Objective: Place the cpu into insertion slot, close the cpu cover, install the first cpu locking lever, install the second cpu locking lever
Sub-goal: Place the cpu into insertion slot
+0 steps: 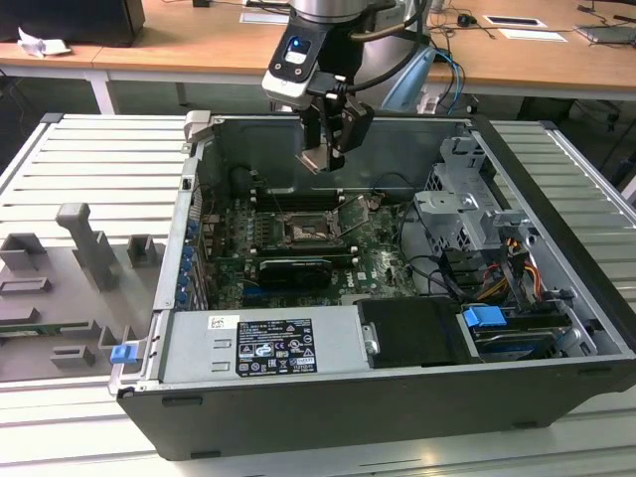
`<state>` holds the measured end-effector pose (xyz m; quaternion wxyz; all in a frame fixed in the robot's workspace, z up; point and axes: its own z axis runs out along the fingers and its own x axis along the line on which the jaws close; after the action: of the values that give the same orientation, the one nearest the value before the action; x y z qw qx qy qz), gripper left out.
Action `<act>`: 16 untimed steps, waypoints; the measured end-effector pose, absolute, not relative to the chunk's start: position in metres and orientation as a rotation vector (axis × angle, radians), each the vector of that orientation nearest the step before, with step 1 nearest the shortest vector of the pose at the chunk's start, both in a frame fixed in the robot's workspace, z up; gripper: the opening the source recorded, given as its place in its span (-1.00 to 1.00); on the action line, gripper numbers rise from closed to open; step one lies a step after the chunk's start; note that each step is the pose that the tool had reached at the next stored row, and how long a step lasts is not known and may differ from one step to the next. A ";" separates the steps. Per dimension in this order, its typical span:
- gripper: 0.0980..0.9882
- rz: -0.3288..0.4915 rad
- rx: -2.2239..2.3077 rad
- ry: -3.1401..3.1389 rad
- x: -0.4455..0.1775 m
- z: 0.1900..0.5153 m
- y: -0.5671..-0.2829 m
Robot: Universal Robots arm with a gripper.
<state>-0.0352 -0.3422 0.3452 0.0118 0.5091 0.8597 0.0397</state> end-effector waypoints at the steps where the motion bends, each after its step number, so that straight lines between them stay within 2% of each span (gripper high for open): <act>1: -0.03 0.124 1.598 2.674 -0.035 0.345 -0.342; 16: -0.03 0.118 1.853 2.496 -0.035 0.340 -0.342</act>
<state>-0.0352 -0.3422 0.3404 0.0154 0.5957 0.8021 0.0378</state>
